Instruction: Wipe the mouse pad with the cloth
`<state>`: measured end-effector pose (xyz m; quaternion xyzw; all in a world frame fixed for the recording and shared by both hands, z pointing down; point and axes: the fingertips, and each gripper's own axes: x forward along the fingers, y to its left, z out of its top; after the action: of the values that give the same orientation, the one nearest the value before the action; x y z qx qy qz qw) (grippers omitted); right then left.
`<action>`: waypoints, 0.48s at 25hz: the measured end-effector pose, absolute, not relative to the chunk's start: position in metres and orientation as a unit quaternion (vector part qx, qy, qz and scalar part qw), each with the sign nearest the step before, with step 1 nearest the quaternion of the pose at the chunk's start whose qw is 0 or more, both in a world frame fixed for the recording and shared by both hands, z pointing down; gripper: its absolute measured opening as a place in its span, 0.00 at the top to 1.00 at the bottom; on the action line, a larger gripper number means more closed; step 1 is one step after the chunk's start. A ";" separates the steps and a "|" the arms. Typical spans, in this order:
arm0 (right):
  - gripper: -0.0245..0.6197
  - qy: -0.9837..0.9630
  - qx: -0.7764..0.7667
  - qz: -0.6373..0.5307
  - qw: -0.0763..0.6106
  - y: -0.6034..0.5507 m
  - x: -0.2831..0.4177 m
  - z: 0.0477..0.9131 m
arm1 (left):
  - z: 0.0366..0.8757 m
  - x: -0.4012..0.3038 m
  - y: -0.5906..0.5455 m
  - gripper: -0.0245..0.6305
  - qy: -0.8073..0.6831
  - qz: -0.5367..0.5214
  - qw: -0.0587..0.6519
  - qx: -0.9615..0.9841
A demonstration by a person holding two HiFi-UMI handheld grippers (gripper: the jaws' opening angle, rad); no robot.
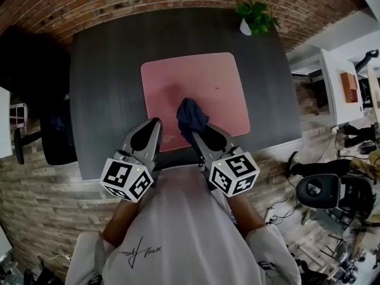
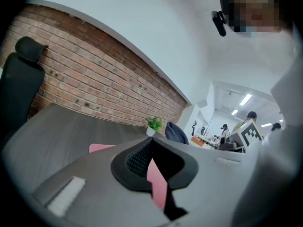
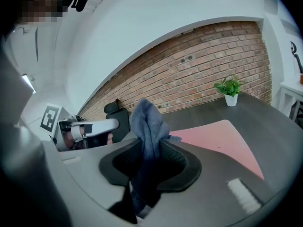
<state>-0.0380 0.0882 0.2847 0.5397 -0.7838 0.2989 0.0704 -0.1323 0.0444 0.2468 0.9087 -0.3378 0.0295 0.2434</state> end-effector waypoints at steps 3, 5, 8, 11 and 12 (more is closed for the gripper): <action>0.79 -0.787 0.542 0.288 0.064 0.085 -0.043 0.277 | 0.243 -0.137 0.043 0.96 -0.351 0.039 0.223 0.909; 0.79 -0.790 0.547 0.271 0.066 0.082 -0.043 0.269 | 0.240 -0.136 0.041 0.96 -0.356 0.036 0.222 0.907; 0.79 -0.791 0.554 0.252 0.068 0.080 -0.047 0.262 | 0.237 -0.131 0.041 0.96 -0.352 0.038 0.215 0.910; 0.79 -0.791 0.552 0.257 0.060 0.079 -0.057 0.262 | 0.241 -0.132 0.042 0.96 -0.357 0.045 0.206 0.910; 0.79 -0.791 0.553 0.254 0.061 0.079 -0.060 0.262 | 0.241 -0.135 0.040 0.96 -0.364 0.043 0.204 0.908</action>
<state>-0.0597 0.0788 0.2616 0.5533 -0.7909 0.2542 0.0606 -0.1345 0.0402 0.2408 0.9076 -0.3643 0.0435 0.2041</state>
